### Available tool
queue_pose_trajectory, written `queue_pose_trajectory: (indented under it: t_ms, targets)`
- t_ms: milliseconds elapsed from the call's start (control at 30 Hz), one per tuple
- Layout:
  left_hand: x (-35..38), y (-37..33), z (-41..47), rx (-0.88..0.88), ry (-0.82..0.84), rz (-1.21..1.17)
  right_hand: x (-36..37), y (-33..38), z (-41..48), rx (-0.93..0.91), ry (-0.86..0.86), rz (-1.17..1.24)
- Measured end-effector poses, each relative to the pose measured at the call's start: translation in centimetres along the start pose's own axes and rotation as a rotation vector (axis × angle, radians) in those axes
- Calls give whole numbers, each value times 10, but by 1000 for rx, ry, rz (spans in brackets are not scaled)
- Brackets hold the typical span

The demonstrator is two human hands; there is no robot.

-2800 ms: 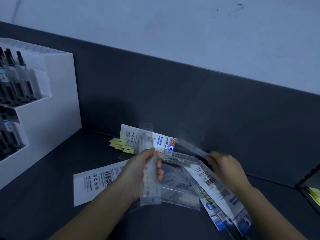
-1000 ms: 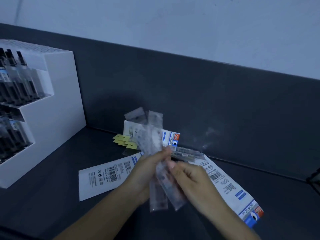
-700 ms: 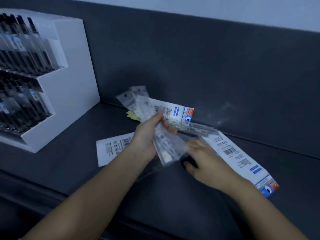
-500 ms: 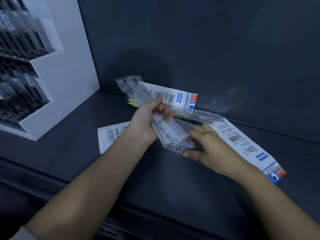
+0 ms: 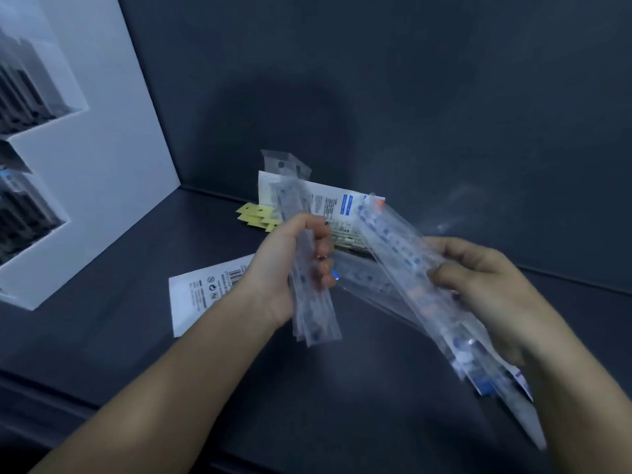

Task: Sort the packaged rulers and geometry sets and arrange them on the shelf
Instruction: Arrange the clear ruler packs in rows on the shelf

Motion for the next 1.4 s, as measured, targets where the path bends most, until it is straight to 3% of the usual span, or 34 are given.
queue_pose_trajectory:
  t_ms: [167,267,367,467,567,667,733,867,900,967,1033,1167,1233,1300,1400]
  targets:
    - [-2,14,1,-135,35,72,-1,7,-3,4,78,393]
    - [-1,19,2,-216,67,26,0,10,-3,-68,105,504]
    - [2,19,4,-327,166,-12,7,9,-2,-225,150,244]
    - [13,23,-2,-468,317,91,13,7,0,-469,13,-239]
    - [21,30,-13,-531,369,84,19,7,3,-621,-164,-413]
    - [20,42,-20,-662,567,174,29,10,2,-724,-276,-578]
    - [12,48,-14,-686,572,222,32,10,2,-749,-378,-629]
    - [11,44,-3,-436,433,175,20,5,5,-543,-543,-478]
    - [11,41,-1,-349,392,155,18,1,8,-429,-483,-324]
    - [11,40,2,-246,351,126,27,-4,10,-150,-152,165]
    - [12,40,1,-213,299,125,43,-7,12,-62,122,376]
    - [12,34,3,-56,212,83,51,-1,12,-368,119,80]
    - [9,26,6,18,158,17,43,-8,17,-416,-10,-167]
    - [3,22,8,34,61,-38,37,-20,23,-419,-105,-620]
    - [-9,24,13,-21,-98,-88,41,-34,29,-366,-14,-1032]
Point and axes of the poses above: each hand's wrist, its own z-axis towards the middle knuckle, its own x-axis out of the palm, y = z × x, the point moved 3 cm from there along z, towards the middle knuckle, and after that the axes turned 13 degrees about -z, right-handed, at the moved point
